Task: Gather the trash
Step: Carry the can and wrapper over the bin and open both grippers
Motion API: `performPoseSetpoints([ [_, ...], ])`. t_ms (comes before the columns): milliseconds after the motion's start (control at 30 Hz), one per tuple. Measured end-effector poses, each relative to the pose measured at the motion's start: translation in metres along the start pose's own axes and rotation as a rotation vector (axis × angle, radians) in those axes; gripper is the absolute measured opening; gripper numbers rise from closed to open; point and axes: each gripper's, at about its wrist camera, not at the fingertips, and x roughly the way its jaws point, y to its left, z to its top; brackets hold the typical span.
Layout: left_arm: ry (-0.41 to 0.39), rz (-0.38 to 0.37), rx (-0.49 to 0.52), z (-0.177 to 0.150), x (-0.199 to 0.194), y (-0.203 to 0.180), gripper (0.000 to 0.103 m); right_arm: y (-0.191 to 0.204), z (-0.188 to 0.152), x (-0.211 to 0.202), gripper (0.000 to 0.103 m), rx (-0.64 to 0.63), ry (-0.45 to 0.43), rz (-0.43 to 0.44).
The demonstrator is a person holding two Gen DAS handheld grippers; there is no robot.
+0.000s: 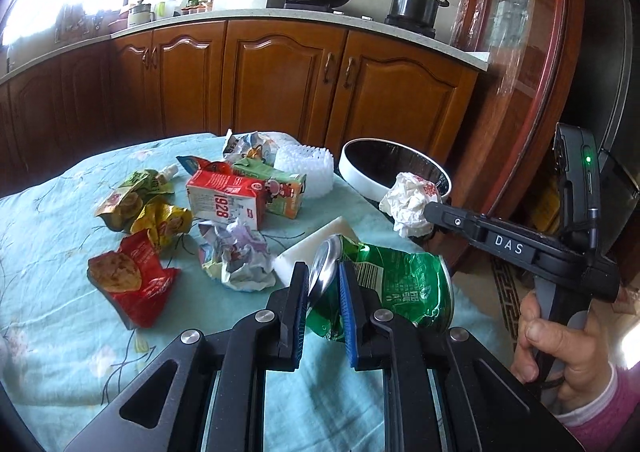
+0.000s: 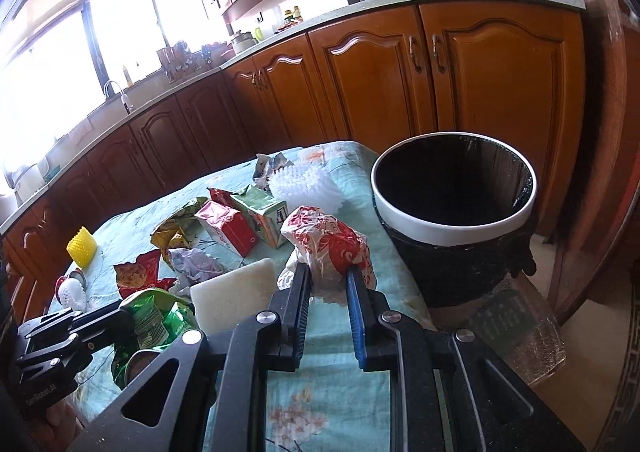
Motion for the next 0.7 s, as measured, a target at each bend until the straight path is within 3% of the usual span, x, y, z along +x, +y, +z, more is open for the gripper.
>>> performPoseSetpoints([
  [533,-0.015,0.021,0.068,0.063,0.089,-0.041,0.014,-0.074,0.027,-0.013,0.018,0.100,-0.051,-0.076],
  [700,-0.016,0.059,0.076,0.085,0.120,-0.053,0.014,-0.091,0.040,-0.006,0.018,0.108,-0.050,-0.089],
])
